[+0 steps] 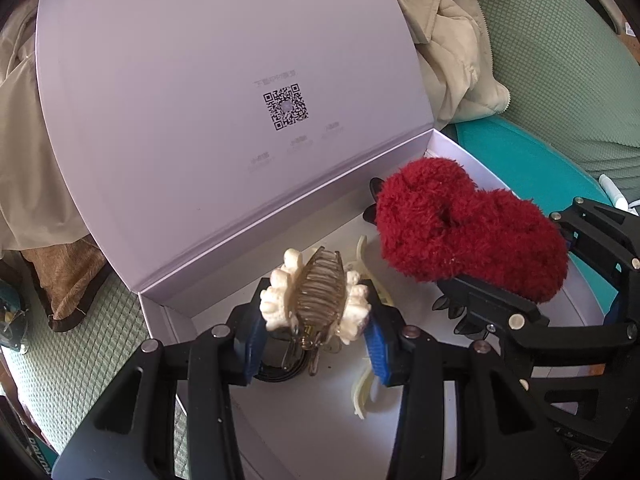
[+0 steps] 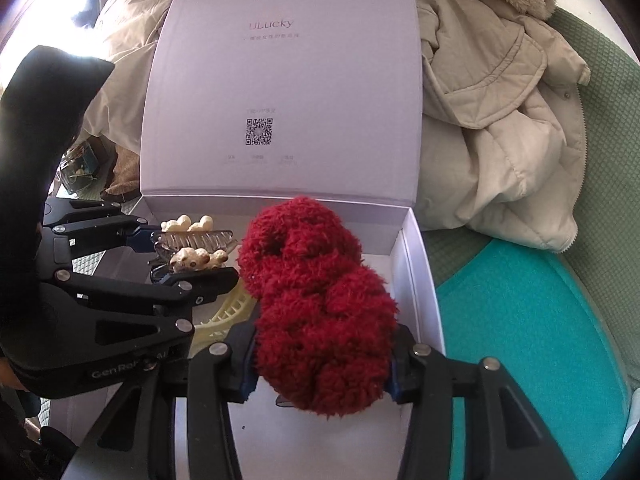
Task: Organize objects
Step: 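Lower the pearl claw clip into the box and open the left tool, then lower the red scrunchie into the box and open the right tool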
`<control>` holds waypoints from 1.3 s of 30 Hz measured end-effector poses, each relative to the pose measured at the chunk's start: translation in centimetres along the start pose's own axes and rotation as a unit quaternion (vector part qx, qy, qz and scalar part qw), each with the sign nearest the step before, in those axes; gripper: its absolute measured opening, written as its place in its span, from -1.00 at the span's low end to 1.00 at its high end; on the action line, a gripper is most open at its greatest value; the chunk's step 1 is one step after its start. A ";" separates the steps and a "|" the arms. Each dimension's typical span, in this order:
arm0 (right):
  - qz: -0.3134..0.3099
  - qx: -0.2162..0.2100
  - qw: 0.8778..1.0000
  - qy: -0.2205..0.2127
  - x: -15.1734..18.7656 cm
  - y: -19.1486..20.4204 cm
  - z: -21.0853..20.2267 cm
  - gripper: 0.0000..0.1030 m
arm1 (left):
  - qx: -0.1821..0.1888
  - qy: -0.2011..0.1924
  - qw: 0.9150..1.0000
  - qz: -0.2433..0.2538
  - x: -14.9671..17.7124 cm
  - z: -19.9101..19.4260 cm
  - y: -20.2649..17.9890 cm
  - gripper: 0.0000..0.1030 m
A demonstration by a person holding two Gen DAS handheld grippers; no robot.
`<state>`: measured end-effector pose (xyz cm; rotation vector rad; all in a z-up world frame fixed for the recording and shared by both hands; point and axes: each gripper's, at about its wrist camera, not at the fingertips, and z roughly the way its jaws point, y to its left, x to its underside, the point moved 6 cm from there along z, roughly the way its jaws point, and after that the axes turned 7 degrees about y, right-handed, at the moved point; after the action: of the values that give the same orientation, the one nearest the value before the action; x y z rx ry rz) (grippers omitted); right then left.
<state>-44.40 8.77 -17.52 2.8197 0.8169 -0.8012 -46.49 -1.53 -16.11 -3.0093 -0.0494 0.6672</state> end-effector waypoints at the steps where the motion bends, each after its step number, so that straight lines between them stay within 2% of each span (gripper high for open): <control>1: -0.001 0.002 1.000 0.003 0.0 0.0 0.0 -0.02 | 0.001 0.000 1.000 -0.001 0.0 0.0 0.1 -0.22; 9: 0.005 0.020 1.000 0.019 0.1 0.0 -0.1 0.06 | 0.008 0.001 1.000 -0.014 0.2 -0.2 0.6 -0.17; 14: 0.000 0.029 0.999 0.021 0.2 0.1 -0.6 0.07 | 0.009 0.007 1.000 -0.026 0.1 -0.2 0.8 -0.01; 17: 0.000 0.036 0.999 0.022 0.3 0.3 -1.0 0.09 | 0.004 0.005 1.000 -0.026 0.2 -0.5 0.8 0.00; 22: -0.005 0.064 0.998 0.028 -0.3 -0.4 -1.0 0.19 | -0.001 0.004 1.000 -0.028 0.2 -1.0 0.9 0.13; 32: -0.006 0.072 0.997 0.019 -0.7 -0.4 -2.7 0.19 | -0.010 -0.018 0.999 -0.038 0.9 -3.9 1.7 0.30; 39: -0.020 0.073 0.997 0.022 -0.9 0.3 -3.8 0.27 | -0.014 -0.025 0.998 -0.047 1.8 -6.2 2.6 0.40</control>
<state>-43.17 8.96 -13.82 2.9672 0.8582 -0.8413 -42.21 -4.39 -11.41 -2.9940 -0.2033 0.7392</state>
